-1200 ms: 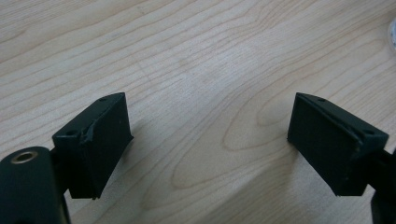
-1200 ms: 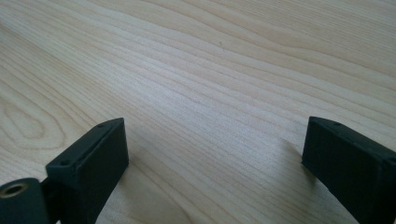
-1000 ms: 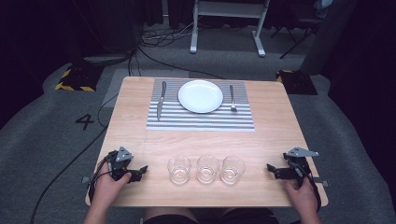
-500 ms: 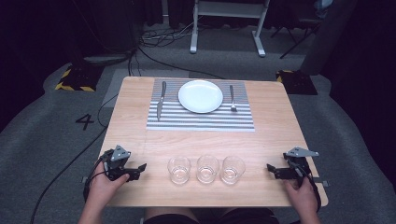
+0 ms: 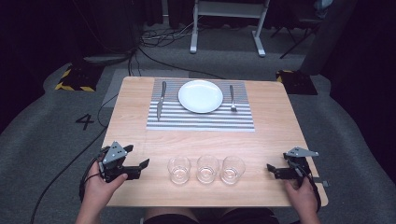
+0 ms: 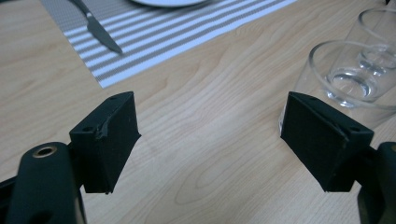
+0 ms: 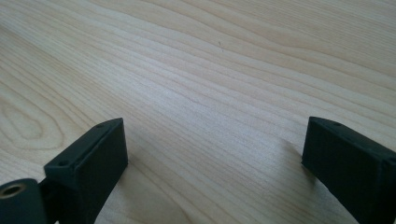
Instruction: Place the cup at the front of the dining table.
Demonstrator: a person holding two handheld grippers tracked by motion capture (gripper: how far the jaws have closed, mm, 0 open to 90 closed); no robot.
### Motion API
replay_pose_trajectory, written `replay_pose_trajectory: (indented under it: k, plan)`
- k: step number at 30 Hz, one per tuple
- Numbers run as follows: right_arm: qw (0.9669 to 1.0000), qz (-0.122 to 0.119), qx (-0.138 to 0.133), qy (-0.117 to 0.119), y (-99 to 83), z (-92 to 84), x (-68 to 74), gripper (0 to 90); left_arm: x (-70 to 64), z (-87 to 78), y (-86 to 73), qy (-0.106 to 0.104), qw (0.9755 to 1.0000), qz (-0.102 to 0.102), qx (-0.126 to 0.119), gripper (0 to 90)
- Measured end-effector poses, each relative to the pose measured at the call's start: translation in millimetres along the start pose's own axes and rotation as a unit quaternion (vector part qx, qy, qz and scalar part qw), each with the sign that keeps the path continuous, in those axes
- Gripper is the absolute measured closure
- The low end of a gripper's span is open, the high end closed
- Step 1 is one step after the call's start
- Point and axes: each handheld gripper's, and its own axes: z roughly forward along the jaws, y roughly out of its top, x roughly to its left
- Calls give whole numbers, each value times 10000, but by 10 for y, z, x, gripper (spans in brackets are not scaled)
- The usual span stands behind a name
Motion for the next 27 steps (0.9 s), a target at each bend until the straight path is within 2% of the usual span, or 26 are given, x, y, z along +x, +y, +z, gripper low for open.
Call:
replay_pose_trajectory:
  k: [5,6,7,8,9,10,11,15,18,21,22,24,27]
  plan:
    - [10000,18,6,-9,1,-1,4,67,-41,-66,58,-13,9999,27,-141,191]
    - [10000,22,9,-12,1,-1,4,67,-56,-72,79,-253,9989,-166,-368,190]
    - [10000,22,9,-12,1,-1,4,67,-56,-72,79,-253,9989,-166,-368,191]
    - [10000,16,6,-11,1,-1,3,67,-80,-81,103,-387,9980,-200,-462,190]
    - [10000,16,6,-11,1,-1,3,67,-80,-81,103,-387,9980,-200,-462,191]
    - [10000,17,5,-10,1,-1,4,67,-108,-85,117,-286,9986,-97,-438,189]
    - [10000,13,3,-8,1,0,3,67,-118,-95,125,-260,9987,-91,-418,188]
    - [10000,18,7,-10,1,-1,4,67,-143,-101,146,-317,9983,-92,-480,185]
    - [10000,27,4,-18,0,0,5,67,-176,-73,174,-345,9984,-4,-437,182]
    - [10000,12,-7,-20,0,1,4,67,-222,13,214,-427,9982,52,-413,181]
    - [10000,6,-10,-23,-1,2,3,67,-270,95,248,-564,9977,111,-361,182]
    - [10000,6,-9,-23,-1,2,3,66,-319,166,279,-667,9972,171,-307,181]
    - [10000,25,-3,-25,0,1,7,67,-360,225,303,-746,9966,185,-287,179]
